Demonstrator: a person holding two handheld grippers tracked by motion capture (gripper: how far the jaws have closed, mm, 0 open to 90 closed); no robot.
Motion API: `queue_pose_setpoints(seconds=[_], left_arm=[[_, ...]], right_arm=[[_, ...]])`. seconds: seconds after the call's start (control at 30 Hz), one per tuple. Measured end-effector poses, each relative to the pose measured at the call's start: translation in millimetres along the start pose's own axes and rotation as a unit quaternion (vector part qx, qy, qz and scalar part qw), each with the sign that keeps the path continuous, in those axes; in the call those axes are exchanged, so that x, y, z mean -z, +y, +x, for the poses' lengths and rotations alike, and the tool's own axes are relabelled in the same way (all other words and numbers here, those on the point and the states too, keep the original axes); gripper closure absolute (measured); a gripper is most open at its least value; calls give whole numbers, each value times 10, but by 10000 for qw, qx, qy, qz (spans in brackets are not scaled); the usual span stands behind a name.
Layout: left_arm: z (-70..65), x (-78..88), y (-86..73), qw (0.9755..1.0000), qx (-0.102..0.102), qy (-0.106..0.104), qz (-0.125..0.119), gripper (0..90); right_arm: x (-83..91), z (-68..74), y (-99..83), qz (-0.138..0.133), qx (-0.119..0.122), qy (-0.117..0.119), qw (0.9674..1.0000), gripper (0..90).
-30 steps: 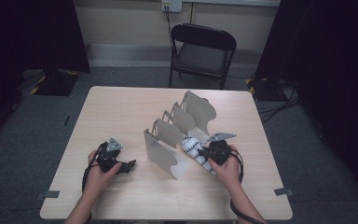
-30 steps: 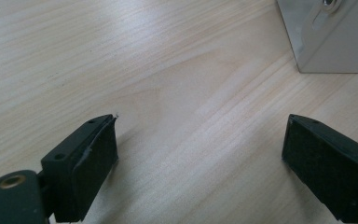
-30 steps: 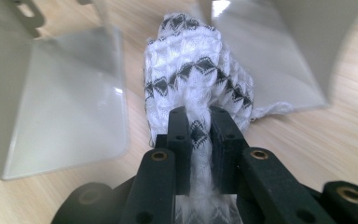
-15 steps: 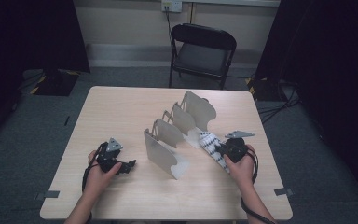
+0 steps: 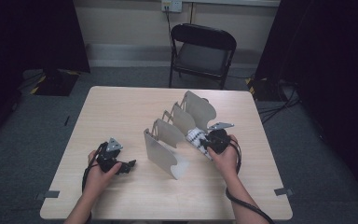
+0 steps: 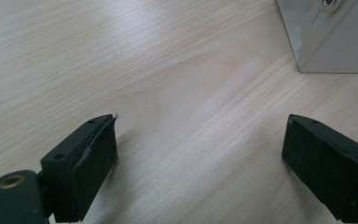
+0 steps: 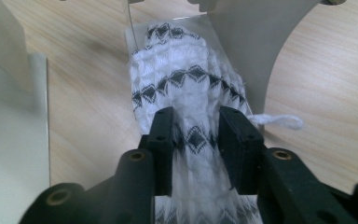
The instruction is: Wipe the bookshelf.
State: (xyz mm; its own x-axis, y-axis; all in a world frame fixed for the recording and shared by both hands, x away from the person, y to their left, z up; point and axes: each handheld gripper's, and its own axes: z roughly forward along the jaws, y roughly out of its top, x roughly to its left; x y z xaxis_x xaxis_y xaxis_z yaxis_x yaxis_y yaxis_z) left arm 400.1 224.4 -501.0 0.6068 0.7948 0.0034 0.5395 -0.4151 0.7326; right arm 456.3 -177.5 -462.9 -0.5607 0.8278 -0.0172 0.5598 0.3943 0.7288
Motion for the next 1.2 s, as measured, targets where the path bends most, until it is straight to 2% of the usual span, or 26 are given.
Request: queue_pose_setpoints(seconds=[0.1,0.23,0.3,0.37,0.47,0.53,0.6,0.67,0.83,0.9,1.07,1.2], left_arm=[[-1,-1,0,10000,-2,0,-2,100],[-4,-2,-1,10000,1,17,-12,100],[-3,-2,-1,10000,2,15,-12,100],[-3,-2,0,10000,1,16,-12,100],[-6,-3,-1,10000,22,16,-16,100],[-3,-2,0,10000,0,15,-12,100],[-3,-2,0,10000,1,15,-12,100],[-3,-2,-1,10000,2,16,-12,100],[-3,-2,0,10000,0,13,-10,100],[-3,-2,-1,10000,-2,16,-12,100],[-3,-3,-1,10000,3,15,-14,100],[0,-2,-1,10000,25,-16,-5,99]], right_arm=[[135,-23,-48,-98,-11,-17,9999,552],[333,-33,-153,-132,5,8,9999,545],[398,6,-216,-37,284,-196,9994,556],[412,25,-287,95,421,-217,9988,576],[363,-7,-370,137,333,-230,9991,629],[287,-34,-388,94,194,-239,9995,714],[259,-41,-381,56,129,-176,9997,727],[173,-52,-360,-29,-66,-158,9998,757],[67,-59,-312,-68,-174,-229,9996,764],[-3,-57,-236,-73,-223,-205,9995,766],[-94,-22,-156,12,-166,-240,9996,768],[-97,-24,-191,-21,-175,-221,9996,760]])
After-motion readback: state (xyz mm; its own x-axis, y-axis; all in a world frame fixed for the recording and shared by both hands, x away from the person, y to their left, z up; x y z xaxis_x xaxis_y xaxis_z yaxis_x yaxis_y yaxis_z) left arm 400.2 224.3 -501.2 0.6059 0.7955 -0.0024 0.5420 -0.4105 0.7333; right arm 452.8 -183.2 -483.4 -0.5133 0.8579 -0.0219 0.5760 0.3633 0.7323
